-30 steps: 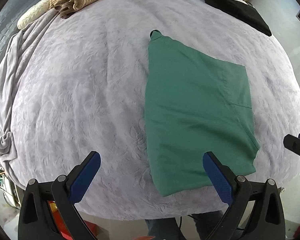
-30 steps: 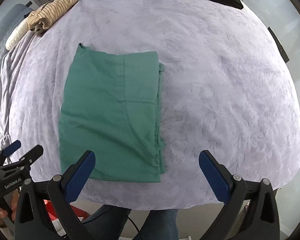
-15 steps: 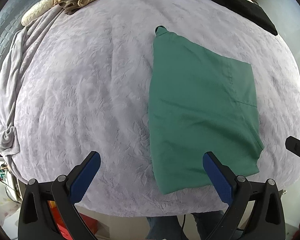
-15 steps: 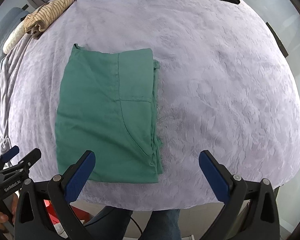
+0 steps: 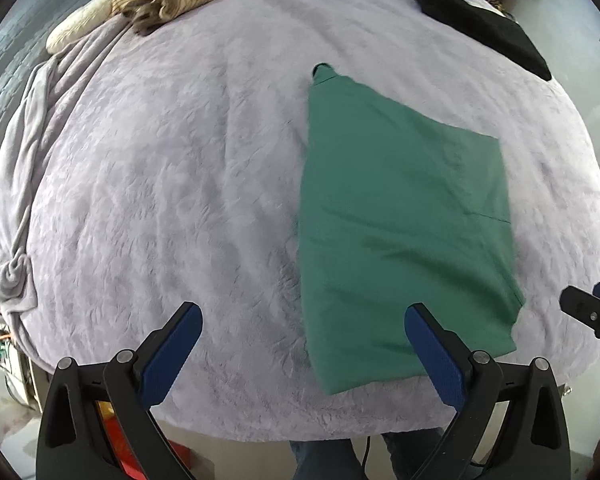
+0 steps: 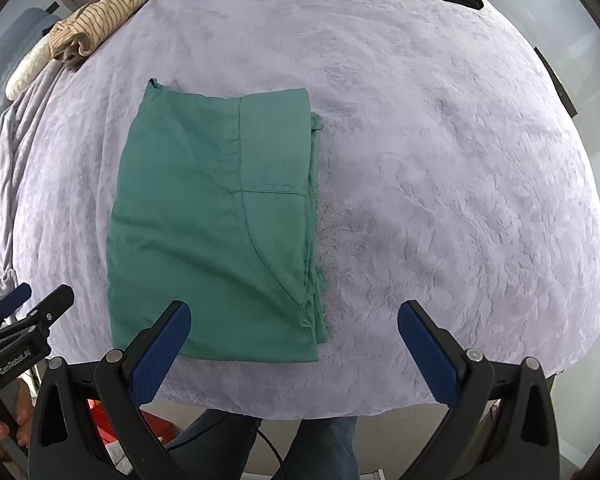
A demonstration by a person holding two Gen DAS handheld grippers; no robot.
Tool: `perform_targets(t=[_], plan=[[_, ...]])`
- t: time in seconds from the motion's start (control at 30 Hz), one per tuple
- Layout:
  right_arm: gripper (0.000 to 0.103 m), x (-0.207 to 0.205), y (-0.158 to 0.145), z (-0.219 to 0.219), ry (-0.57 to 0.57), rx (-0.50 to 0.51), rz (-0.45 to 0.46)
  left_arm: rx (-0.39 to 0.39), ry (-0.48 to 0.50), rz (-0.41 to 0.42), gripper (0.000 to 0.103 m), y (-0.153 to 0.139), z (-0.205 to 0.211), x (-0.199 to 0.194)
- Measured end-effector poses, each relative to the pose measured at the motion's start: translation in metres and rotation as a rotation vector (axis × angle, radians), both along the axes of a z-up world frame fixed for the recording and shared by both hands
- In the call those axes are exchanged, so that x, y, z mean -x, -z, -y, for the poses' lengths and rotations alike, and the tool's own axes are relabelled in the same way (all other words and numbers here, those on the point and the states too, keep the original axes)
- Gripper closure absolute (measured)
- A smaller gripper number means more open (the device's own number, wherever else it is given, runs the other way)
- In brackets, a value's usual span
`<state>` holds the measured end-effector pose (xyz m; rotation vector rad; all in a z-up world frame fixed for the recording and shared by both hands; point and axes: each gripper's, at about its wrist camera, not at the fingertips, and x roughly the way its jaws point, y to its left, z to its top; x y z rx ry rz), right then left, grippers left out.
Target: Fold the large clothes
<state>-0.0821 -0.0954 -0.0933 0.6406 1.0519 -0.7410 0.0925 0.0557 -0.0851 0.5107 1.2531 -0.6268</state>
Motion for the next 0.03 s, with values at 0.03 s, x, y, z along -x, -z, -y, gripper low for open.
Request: perform_targets(t=[0.03], plan=[[0.000, -0.0003, 0.0000, -0.0001, 0.001, 0.000, 0.000, 0.007, 0.006, -0.002, 0.001, -0.0010, 0.0005, 0.0006]])
